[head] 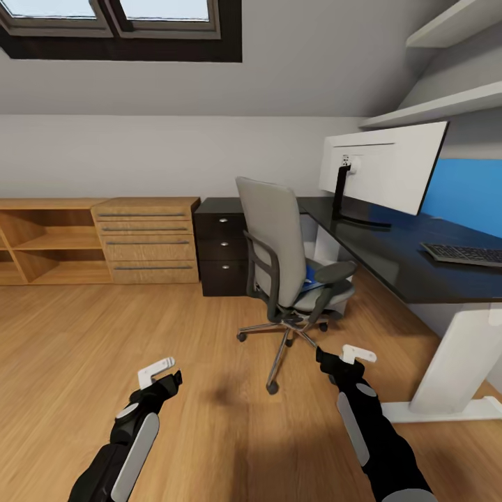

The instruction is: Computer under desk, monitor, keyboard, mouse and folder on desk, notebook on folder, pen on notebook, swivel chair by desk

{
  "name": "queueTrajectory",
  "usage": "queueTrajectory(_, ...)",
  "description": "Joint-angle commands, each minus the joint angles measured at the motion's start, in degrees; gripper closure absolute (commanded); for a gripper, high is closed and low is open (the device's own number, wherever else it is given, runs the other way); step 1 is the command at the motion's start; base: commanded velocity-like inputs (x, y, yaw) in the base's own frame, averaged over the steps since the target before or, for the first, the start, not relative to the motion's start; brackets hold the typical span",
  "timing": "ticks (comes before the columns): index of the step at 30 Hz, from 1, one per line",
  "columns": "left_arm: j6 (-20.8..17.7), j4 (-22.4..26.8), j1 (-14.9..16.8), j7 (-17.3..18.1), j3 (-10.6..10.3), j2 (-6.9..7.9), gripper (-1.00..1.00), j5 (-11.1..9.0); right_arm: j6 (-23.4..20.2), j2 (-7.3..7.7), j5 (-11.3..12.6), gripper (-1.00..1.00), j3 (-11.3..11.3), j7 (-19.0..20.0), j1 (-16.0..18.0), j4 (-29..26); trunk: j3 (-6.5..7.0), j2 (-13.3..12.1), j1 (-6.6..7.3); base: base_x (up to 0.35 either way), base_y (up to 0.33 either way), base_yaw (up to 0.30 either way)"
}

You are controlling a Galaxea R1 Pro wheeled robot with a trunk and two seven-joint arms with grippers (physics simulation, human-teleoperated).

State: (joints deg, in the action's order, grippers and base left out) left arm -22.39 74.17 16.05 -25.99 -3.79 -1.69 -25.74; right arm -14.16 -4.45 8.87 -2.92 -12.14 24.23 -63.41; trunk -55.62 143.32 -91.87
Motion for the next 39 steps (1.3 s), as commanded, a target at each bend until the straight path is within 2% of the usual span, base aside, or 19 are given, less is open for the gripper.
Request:
queueTrajectory(1, -0.1, 0.1, 0.0, -0.5, -0.1, 0.02, -1.0, -0.5, 0.8, 0.0, 0.4, -1.0, 0.0, -0.3, 0.0, 1.3, -0.06, 0.0, -0.01, 0.239, -0.127, 0.0)
queueTrajectory(7, -0.2, 0.0, 0.0, -0.5, -0.1, 0.02, -1.0, -0.5, 9.0, 0.45, -0.4, -1.0, -0.1, -0.5, 0.2, 7.8, -0.06, 0.0, -0.01, 0.189, -0.128, 0.0)
queueTrajectory(12, -0.2, 0.0, 0.0, -0.5, -0.1, 0.02, -1.0, -0.5, 20.9, 1.33, -1.3, -1.0, -0.2, -0.6, 0.7, 14.6, -0.06, 0.0, -0.01, 0.106, -0.058, 0.0)
queueTrajectory(16, -0.3, 0.0, 0.0, -0.4, -0.1, 0.02, -1.0, -0.5, 25.4, 1.91, -1.5, -1.0, -0.2, -0.6, 2.1, 17.9, -0.06, 0.0, -0.01, 0.199, -0.09, 0.0)
queueTrajectory(23, -0.3, 0.0, 0.0, -0.4, 0.0, 0.09, -1.0, -0.5, 26.1, 2.8, -1.5, -1.0, -0.2, -1.3, 2.6, 18.5, -0.06, 0.0, -0.01, 0.073, -0.038, 0.0)
queueTrajectory(27, -0.4, 0.0, 0.0, -0.4, -0.1, 0.35, -1.0, -0.5, 26.2, 3.01, -1.7, -1.0, -0.2, -4.2, 2.7, 18.7, -0.06, 0.0, -0.01, 0.174, -0.081, 0.0)
queueTrajectory(31, -0.4, 0.0, 0.0, -0.3, -0.1, 0.49, -1.0, -0.5, 26.2, 3.04, -2.7, -1.0, -0.2, -4.8, 3.0, 18.7, -0.06, 0.0, -0.01, 0.129, -0.041, 0.0)
queueTrajectory(39, -0.4, -0.6, 0.0, -0.3, -0.1, 0.53, -1.0, -0.5, 26.9, 2.88, -2.8, -1.0, -0.4, -4.8, 3.0, 18.5, -0.06, 0.0, -0.01, 0.149, -0.027, 0.0)
